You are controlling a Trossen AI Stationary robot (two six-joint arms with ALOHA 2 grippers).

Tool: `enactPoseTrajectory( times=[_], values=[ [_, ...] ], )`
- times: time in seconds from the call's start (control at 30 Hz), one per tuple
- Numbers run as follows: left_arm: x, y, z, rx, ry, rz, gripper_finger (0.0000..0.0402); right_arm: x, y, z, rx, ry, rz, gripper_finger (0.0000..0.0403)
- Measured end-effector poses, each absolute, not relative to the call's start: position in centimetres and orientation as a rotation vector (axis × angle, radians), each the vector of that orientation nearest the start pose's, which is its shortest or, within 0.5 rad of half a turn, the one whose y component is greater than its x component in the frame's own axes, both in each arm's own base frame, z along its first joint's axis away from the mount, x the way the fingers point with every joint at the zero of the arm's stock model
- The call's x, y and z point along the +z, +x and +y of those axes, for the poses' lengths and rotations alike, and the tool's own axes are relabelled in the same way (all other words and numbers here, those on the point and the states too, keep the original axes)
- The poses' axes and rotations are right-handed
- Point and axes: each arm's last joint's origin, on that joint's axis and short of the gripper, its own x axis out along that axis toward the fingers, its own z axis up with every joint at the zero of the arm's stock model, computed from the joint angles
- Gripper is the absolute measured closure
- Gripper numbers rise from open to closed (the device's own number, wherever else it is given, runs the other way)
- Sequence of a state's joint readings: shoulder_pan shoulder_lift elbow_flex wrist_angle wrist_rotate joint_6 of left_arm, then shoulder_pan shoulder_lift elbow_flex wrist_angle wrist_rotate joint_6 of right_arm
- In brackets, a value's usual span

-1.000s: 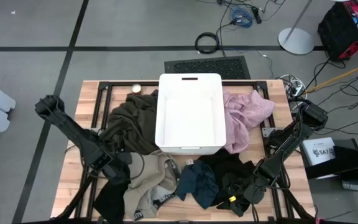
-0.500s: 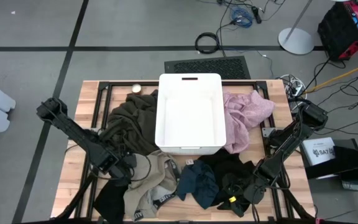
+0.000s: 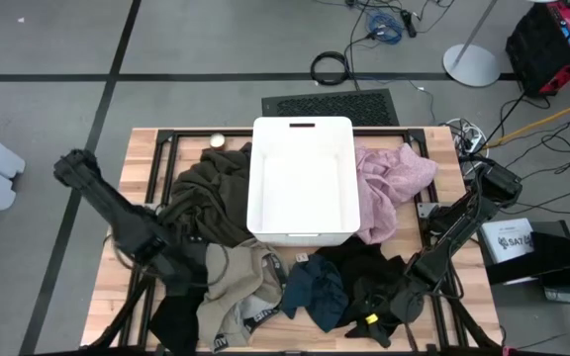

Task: Sort clothes
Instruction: Put the black boxer into the laundry bin

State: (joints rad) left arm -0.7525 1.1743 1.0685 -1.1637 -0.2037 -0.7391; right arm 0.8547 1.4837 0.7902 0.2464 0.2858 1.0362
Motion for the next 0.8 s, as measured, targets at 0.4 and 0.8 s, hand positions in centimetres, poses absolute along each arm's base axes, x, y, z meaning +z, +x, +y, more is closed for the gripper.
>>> enactPoseTrajectory(
  times=[0.4, 0.8],
  values=[
    [42.4, 12.4, -11.7, -0.245, -0.053, 0.407, 0.0400, 26.8, 22.6, 22.4, 0.487, 0.461, -0.010, 0.0142],
    [46.7, 14.9, -13.5, -0.047, -0.071, -0.059, 0.0401, 28.5, 28.3, 19.6, 0.239, 0.293, -0.071, 0.0142]
  ],
)
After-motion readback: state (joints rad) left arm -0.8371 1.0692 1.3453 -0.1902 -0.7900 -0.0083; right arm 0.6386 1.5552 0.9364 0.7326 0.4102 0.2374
